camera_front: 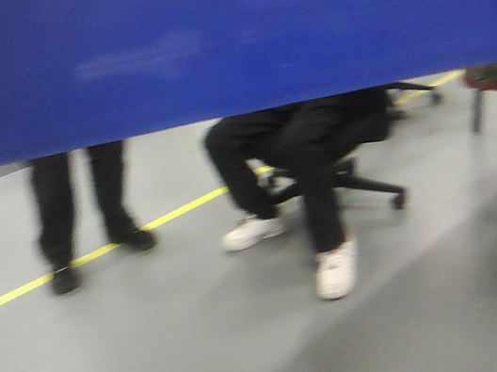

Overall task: Move blue bin to conveyor side
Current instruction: 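Hold the blue bin with both grippers while driving away from the rack, then carry the blue bin with both grippers over the conveyor belt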

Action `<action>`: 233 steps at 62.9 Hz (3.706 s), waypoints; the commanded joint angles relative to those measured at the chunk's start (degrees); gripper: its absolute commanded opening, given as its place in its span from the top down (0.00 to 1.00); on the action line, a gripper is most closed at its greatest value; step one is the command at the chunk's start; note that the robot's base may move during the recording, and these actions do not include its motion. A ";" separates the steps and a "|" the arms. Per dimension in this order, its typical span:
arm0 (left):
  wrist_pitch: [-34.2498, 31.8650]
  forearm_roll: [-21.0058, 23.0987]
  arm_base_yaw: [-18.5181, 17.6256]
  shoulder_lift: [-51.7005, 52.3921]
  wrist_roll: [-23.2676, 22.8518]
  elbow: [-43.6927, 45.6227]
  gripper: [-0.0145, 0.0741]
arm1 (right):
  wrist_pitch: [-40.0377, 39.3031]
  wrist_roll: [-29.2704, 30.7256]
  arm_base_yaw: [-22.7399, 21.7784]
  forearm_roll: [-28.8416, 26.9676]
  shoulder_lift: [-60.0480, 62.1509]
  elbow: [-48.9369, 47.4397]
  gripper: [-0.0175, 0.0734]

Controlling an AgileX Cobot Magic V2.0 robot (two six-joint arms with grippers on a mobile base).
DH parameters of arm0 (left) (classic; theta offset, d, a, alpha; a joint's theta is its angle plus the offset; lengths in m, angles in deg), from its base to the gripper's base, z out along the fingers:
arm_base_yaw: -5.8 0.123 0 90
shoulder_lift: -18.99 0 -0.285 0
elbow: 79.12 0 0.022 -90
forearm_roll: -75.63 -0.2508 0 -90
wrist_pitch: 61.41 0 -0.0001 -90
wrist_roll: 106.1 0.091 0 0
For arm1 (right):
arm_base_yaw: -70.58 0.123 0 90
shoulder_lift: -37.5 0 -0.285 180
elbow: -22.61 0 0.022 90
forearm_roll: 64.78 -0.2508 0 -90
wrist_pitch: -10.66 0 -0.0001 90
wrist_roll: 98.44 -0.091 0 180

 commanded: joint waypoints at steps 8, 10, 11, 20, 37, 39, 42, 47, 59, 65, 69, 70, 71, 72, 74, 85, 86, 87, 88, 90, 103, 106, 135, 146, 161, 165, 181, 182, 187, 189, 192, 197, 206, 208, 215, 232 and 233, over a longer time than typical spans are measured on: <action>-5.51 -0.97 -0.33 0.65 0.07 0.86 0.86 | -5.73 1.63 0.02 0.56 1.47 -0.95 0.90; -5.51 -0.97 -0.33 0.65 0.07 0.86 0.86 | -5.73 1.63 0.02 0.56 1.47 -0.95 0.90; -5.51 -0.97 -0.33 0.65 0.07 0.86 0.86 | -5.73 1.63 0.02 0.56 1.47 -0.95 0.90; -5.51 -1.06 -0.33 0.65 0.07 0.86 0.86 | -5.73 1.63 0.02 0.56 1.47 -0.95 0.90; -5.63 -0.99 -0.33 0.65 0.07 0.86 0.86 | -5.73 1.63 0.02 0.41 1.47 -0.95 0.90; -5.63 -0.99 -0.33 0.65 0.07 0.86 0.86 | -5.73 1.63 0.02 0.41 1.47 -0.95 0.90; -5.63 -0.99 -0.33 0.65 0.07 0.86 0.86 | -5.73 1.63 0.02 0.41 1.47 -0.95 0.90; -5.63 -0.99 -0.33 0.65 0.07 0.86 0.86 | -5.73 1.63 0.02 0.41 1.47 -0.95 0.90; -5.62 -1.10 -0.33 0.65 0.07 0.86 0.86 | -5.73 1.63 0.02 0.30 1.47 -0.95 0.90; -6.06 -1.09 -0.33 0.65 0.07 0.86 0.86 | -5.73 1.63 0.02 0.30 1.47 -0.95 0.90; -6.67 -1.09 -0.33 0.65 0.07 0.86 0.86 | -5.73 1.63 0.02 0.30 1.47 -0.95 0.90; -6.83 -1.09 -0.33 0.65 0.07 0.86 0.86 | -5.73 1.63 0.02 0.30 1.47 -0.95 0.90; -6.83 -1.09 -0.33 0.65 0.07 0.86 0.86 | -5.73 1.63 0.02 0.30 1.47 -0.95 0.90; -6.97 -1.09 -0.33 0.65 0.07 0.86 0.86 | -5.73 1.63 0.02 0.30 1.47 -0.95 0.90; -7.07 -1.09 -0.33 0.65 0.07 0.86 0.86 | -5.73 1.63 0.02 0.30 1.47 -0.95 0.90; -7.05 -1.09 -0.33 0.30 0.07 0.86 0.86 | -5.73 1.63 0.02 0.30 1.47 -0.95 0.90; -7.05 -1.09 -0.33 0.30 0.07 0.86 0.86 | -5.73 1.63 0.02 0.30 1.47 -0.95 0.90; -7.05 -1.09 -0.33 0.30 0.07 0.86 0.86 | -5.73 1.63 0.02 0.30 1.47 -0.95 0.90; -7.05 -1.09 -0.33 0.30 0.07 0.86 0.86 | -5.73 1.63 0.02 0.30 1.47 -0.95 0.90; -7.05 -1.09 -0.33 0.30 0.07 0.86 0.86 | -5.73 1.63 0.02 0.30 1.47 -0.95 0.90; -7.05 -1.09 -0.33 0.30 0.07 0.86 0.86 | -5.73 1.63 0.02 0.30 1.47 -0.95 0.90; -7.05 -1.09 -0.33 0.30 0.07 0.86 0.86 | -5.73 1.63 0.02 0.30 1.47 -0.95 0.90; -7.05 -1.09 -0.33 0.30 0.07 0.86 0.86 | -5.73 1.63 0.02 0.30 1.47 -0.95 0.90; -7.05 -1.09 -0.33 0.30 0.07 0.86 0.86 | -5.73 1.63 0.02 0.30 1.47 -0.95 0.90; -7.05 -1.09 -0.33 0.30 0.07 0.86 0.86 | -5.73 1.63 0.02 0.30 1.47 -0.95 0.90; -7.05 -1.09 -0.33 0.30 0.07 0.86 0.86 | -5.73 1.63 0.02 0.30 1.47 -0.95 0.90; -7.05 -1.09 -0.33 0.30 0.07 0.86 0.86 | -5.73 1.63 0.02 0.30 1.47 -0.95 0.90; -7.05 -1.09 -0.33 0.30 0.07 0.86 0.86 | -5.73 1.63 0.02 0.30 1.47 -0.95 0.90; -7.05 -1.09 -0.33 0.30 0.07 0.86 0.86 | -5.73 1.63 0.02 0.30 1.47 -0.95 0.90; -7.05 -1.09 -0.33 0.30 0.07 0.86 0.86 | -5.73 1.63 0.02 0.30 1.47 -0.95 0.90; -7.05 -1.09 -0.33 0.30 0.07 0.86 0.86 | -5.73 1.63 0.02 0.30 1.47 -0.95 0.90; -7.05 -1.09 -0.33 0.30 0.07 0.86 0.86 | -5.73 1.63 0.02 0.30 1.47 -0.95 0.90; -7.05 -1.09 -0.33 0.30 0.07 0.86 0.86 | -5.73 1.63 0.02 0.30 1.47 -0.95 0.90; -7.05 -1.09 -0.33 0.30 0.07 0.86 0.86 | -5.73 1.63 0.02 0.30 1.47 -0.95 0.90; -7.05 -1.09 -0.33 0.30 0.07 0.86 0.86 | -5.73 1.63 0.02 0.30 1.47 -0.95 0.90; -7.05 -1.09 -0.33 0.30 0.07 0.86 0.86 | -5.86 1.63 0.02 0.30 1.47 -0.95 0.90; -7.05 -1.09 -0.33 0.30 0.07 0.86 0.86 | -5.97 1.63 0.02 0.30 1.47 -0.95 0.90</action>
